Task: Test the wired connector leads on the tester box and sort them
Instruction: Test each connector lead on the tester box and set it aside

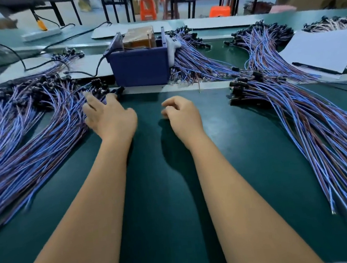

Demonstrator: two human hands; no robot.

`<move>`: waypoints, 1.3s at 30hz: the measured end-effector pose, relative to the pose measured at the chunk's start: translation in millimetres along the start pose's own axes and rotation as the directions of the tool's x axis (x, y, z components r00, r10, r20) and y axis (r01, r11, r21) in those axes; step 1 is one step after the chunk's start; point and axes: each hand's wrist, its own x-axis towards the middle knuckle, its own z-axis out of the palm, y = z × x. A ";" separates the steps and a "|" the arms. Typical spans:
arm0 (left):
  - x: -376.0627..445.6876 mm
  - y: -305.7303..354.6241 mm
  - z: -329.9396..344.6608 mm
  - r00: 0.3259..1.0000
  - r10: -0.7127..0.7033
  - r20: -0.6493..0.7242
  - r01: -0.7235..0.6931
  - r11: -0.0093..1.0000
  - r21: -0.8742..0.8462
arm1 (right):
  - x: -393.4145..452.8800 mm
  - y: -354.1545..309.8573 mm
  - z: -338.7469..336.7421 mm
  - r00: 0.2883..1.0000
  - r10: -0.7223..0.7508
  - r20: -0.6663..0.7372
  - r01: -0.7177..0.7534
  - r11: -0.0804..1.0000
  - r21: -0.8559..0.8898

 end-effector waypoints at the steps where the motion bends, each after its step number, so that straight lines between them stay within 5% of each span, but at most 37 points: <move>1: 4.1 -6.4 -1.2 0.999 -0.030 0.014 0.030 0.999 0.020 | 0.1 0.1 0.2 1.000 -0.003 0.001 0.003 1.000 0.002; 11: 10.2 -10.5 5.9 0.986 -0.162 -0.042 0.161 0.987 -0.023 | -3.6 3.5 0.8 0.999 -0.035 0.017 0.034 0.999 0.018; 16: 10.8 -14.7 8.7 0.995 -0.075 -0.069 0.077 0.997 0.020 | -5.8 2.2 0.0 0.999 -0.037 0.035 0.037 0.999 0.002; 28: -1.0 -20.9 0.3 0.991 -0.013 -0.132 -0.040 0.920 -0.389 | -10.9 -1.8 -1.0 0.997 -0.048 0.057 0.051 0.997 -0.065; 34: -10.5 -8.8 3.7 0.980 0.191 -0.059 -0.181 0.717 -0.673 | -11.5 -0.9 -0.8 0.997 -0.054 0.052 0.058 0.996 -0.070; 39: -19.5 4.9 8.7 0.881 0.473 0.024 -0.316 0.623 -0.715 | -11.3 -5.8 1.0 1.000 0.003 -0.010 -0.002 0.998 0.068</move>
